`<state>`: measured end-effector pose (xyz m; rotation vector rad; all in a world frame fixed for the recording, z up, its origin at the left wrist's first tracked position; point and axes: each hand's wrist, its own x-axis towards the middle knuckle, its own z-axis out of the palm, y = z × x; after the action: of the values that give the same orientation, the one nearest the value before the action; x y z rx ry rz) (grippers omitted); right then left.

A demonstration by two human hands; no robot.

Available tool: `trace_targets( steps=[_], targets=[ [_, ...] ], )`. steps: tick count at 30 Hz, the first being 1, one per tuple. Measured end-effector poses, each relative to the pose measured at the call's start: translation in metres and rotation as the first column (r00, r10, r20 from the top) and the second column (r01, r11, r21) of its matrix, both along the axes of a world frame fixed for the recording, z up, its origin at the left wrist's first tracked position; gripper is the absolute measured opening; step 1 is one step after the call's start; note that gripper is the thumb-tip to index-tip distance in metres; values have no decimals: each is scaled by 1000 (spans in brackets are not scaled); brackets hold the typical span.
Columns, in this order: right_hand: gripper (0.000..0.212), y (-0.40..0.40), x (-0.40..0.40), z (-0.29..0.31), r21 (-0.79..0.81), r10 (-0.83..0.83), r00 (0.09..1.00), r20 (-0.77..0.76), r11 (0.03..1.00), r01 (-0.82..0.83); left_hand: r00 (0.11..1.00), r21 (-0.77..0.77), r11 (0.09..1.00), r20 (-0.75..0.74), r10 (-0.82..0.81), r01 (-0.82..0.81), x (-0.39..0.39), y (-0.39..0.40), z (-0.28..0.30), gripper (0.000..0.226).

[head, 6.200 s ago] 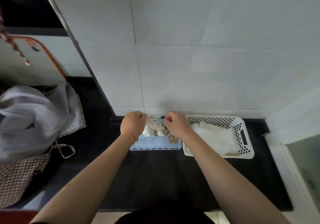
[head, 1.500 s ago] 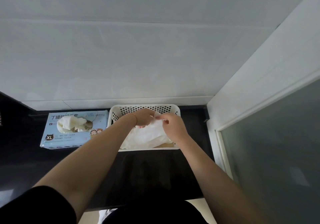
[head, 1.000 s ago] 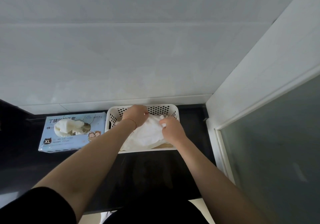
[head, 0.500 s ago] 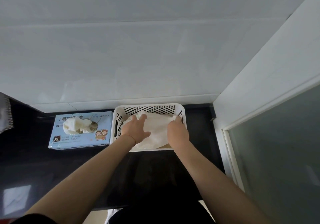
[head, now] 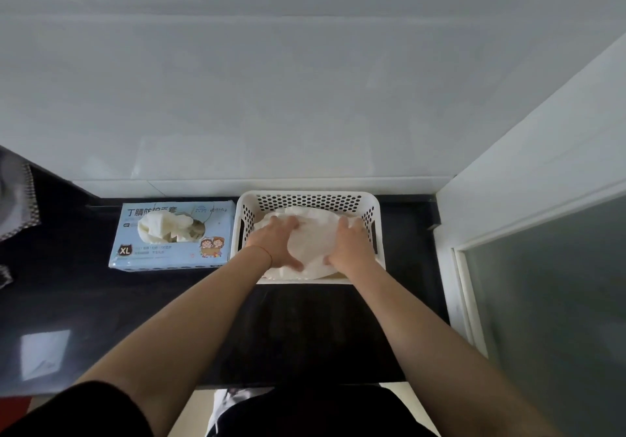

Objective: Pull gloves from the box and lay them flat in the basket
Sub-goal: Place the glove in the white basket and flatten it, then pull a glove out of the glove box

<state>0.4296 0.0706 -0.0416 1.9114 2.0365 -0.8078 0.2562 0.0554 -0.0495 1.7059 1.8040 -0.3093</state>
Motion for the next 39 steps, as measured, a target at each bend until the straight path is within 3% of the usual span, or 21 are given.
trace_targets(
  steps=[3, 5, 8, 11, 18, 21, 25, 29, 36, 39],
  targets=[
    [74, 3, -13, 13, 1, 20, 999, -38, 1000, -20, 1000, 21, 1000, 26, 3, -4, -3, 2, 7, 88],
    [54, 7, -27, 23, 83, 24, 991, -129, 996, -14, 998, 140, 989, 49, 31, -38, -5, 2, 17, 64],
    [21, 8, -59, 39, 205, 72, 964, -257, 979, -18, 984, 424, 889, 115, 136, -173, -21, -4, 36, 25],
    [5, 5, -97, 52, 258, 114, 943, -312, 966, -31, 961, 549, 789, 148, 235, -278, -54, -12, 51, 16],
    [39, -23, -184, 58, 106, -13, 899, -439, 992, 66, 908, 515, 760, 100, 407, -397, -165, -45, 67, 19],
    [33, -31, -206, 58, 72, -23, 901, -433, 996, 60, 901, 407, 819, 24, 433, -404, -196, -51, 73, 31],
    [32, -38, -225, 61, 68, -37, 912, -408, 995, 71, 875, 274, 831, 121, 469, -484, -221, -54, 80, 15],
    [26, -39, -235, 71, 86, -37, 919, -392, 993, 76, 882, 331, 817, 175, 438, -472, -228, -50, 88, 42],
    [10, -40, -246, 86, 74, -79, 851, -519, 988, 137, 859, 424, 747, 243, 450, -512, -234, -45, 104, 27],
    [9, -39, -249, 91, 74, -83, 814, -574, 985, 153, 869, 466, 733, 245, 431, -495, -234, -42, 108, 31]
  ],
)
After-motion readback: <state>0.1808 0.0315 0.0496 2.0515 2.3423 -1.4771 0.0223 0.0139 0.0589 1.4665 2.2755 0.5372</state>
